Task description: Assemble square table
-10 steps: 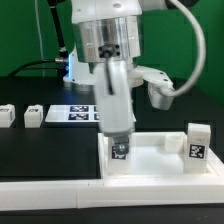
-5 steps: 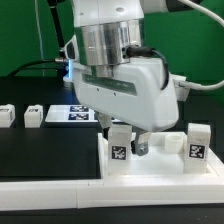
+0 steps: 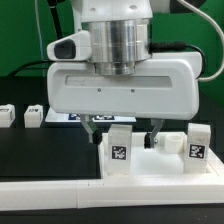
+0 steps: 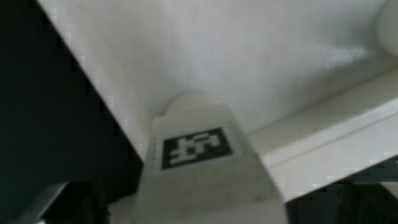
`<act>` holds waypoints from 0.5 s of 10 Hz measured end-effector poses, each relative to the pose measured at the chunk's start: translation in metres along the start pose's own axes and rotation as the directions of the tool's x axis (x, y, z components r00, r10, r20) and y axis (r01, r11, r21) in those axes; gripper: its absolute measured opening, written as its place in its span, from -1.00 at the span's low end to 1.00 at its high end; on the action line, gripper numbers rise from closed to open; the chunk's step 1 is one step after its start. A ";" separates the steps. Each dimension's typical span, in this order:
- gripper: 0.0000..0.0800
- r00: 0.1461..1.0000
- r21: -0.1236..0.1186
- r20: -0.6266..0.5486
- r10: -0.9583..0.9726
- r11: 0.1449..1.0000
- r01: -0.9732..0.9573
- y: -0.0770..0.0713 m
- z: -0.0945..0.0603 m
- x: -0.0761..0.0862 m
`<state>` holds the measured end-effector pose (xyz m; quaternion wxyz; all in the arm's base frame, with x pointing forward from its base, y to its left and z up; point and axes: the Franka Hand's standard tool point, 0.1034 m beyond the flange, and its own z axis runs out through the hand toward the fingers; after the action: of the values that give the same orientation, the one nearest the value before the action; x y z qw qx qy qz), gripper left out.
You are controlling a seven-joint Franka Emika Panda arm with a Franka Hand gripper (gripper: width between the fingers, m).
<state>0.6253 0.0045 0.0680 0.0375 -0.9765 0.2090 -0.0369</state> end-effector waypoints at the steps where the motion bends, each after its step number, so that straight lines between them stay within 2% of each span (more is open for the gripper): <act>1: 0.58 1.000 -0.001 0.005 0.029 1.000 -0.029 -0.001 0.001 -0.001; 2: 0.58 1.000 -0.001 0.004 0.027 1.000 -0.027 -0.001 0.001 -0.001; 4: -0.28 0.988 0.003 0.006 0.152 0.988 -0.152 -0.002 0.001 -0.002; 5: -0.28 0.979 0.003 0.006 0.204 0.979 -0.204 -0.002 0.001 -0.002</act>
Offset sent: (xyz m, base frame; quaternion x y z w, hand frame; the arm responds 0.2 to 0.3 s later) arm 0.0000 0.0000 0.0000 0.0000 0.0000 0.1938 0.9810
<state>0.6246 0.0068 0.0670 0.0434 -0.9499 0.3080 -0.0303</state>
